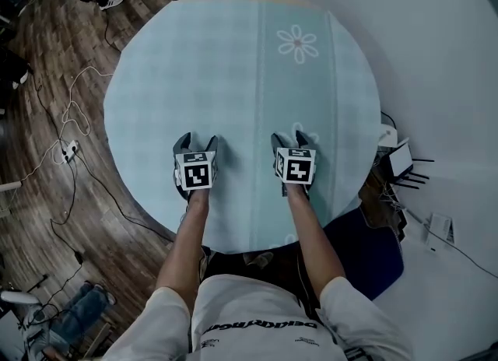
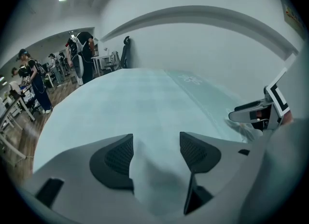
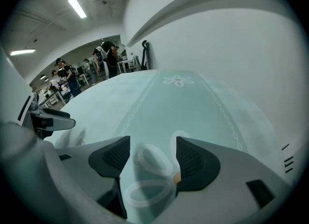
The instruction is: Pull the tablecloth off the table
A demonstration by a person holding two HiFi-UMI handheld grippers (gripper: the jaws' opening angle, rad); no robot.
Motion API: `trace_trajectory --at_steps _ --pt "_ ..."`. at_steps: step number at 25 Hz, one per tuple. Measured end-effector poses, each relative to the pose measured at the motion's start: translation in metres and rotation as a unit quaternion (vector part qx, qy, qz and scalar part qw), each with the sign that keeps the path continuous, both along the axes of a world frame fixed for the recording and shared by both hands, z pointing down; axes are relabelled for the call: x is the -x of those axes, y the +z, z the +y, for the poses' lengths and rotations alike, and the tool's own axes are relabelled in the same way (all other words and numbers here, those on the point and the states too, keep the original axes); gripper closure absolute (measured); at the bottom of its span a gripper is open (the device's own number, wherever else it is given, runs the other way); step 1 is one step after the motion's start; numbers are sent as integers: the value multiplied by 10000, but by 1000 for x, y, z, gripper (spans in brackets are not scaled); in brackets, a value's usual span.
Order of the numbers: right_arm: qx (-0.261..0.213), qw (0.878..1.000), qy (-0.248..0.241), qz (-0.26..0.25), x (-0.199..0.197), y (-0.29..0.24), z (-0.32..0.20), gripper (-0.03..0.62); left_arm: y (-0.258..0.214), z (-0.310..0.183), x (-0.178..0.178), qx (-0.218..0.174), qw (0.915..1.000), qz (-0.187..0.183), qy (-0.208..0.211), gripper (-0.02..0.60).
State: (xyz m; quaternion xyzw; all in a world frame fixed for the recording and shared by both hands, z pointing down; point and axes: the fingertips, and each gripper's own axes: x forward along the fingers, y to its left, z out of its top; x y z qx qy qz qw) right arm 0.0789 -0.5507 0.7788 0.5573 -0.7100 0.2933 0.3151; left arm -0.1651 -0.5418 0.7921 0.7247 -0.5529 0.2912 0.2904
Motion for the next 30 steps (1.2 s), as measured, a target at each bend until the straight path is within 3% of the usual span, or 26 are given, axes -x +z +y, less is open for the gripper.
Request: trace_trajectory --at_steps 7,11,19,24,30 --pt "67 9998 65 154 -8 20 -3 301 29 -3 1 276 9996 -21 104 272" --pt "-255 9995 145 133 -9 20 -4 303 34 -3 2 204 9995 -164 152 272" --pt "-152 9996 171 187 -11 20 -4 319 31 -2 -3 30 9998 -162 143 304" --pt "-75 9996 162 200 -11 20 -2 338 31 2 -12 36 9998 -164 139 379" --pt "-41 9997 204 144 -18 20 1 457 25 5 -27 81 9995 -102 283 476"
